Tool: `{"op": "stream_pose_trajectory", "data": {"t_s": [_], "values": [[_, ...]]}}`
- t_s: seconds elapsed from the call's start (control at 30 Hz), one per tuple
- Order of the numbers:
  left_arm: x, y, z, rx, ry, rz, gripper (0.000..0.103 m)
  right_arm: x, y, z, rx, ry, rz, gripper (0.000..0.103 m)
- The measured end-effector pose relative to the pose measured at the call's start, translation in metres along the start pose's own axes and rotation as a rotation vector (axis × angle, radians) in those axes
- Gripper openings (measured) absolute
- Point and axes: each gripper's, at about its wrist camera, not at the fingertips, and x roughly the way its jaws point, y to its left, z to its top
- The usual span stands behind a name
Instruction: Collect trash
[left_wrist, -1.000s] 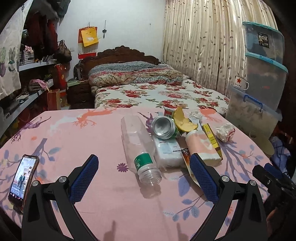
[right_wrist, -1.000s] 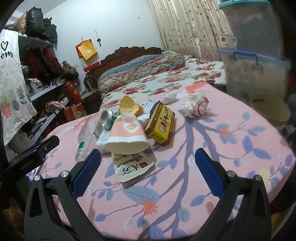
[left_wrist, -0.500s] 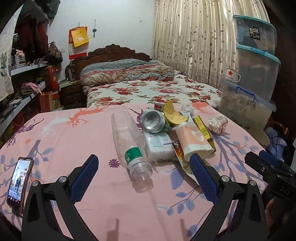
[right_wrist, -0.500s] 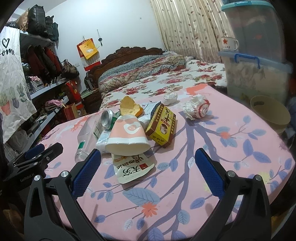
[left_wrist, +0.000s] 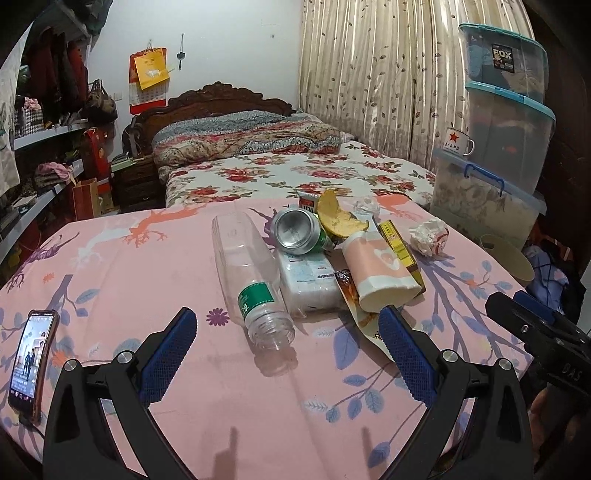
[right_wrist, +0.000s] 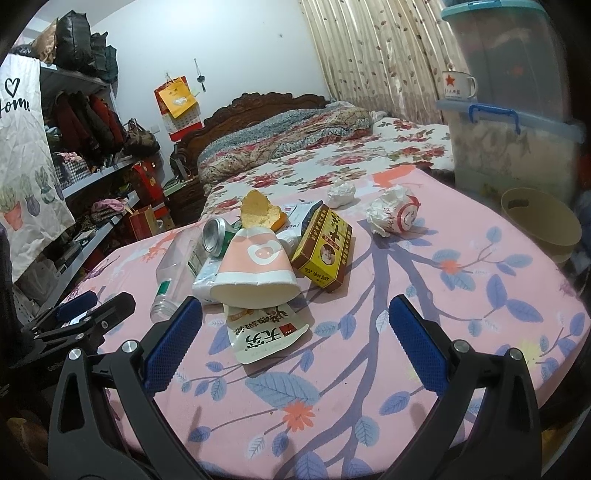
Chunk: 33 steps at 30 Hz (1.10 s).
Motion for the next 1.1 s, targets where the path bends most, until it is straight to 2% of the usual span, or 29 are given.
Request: {"op": "stream_pose_trajectory", "data": {"t_s": [0.13, 0.43, 0.9, 1.1], "values": [[0.0004, 0.0003, -0.0007, 0.000, 0.001, 0.002, 0.094, 0.0011, -0.0010, -0.0016, 0.009, 0.007, 0.004, 0.099], [0.0023, -0.0017, -0.0023, 0.009, 0.006, 0.000, 0.094, 0.0033, -0.0058, -0.0024, 0.022, 0.022, 0.019, 0.087], [0.0051, 0.0042, -0.0049, -0.024, -0.019, 0.034, 0.094, 0.0069, -0.0073, -0.0028, 0.022, 0.031, 0.027, 0.086], [0.0054, 0.0045, -0.0073, -0.016, -0.031, 0.055, 0.094, 0.0086, -0.0049, -0.0039, 0.015, 0.043, 0.038, 0.077]]}}
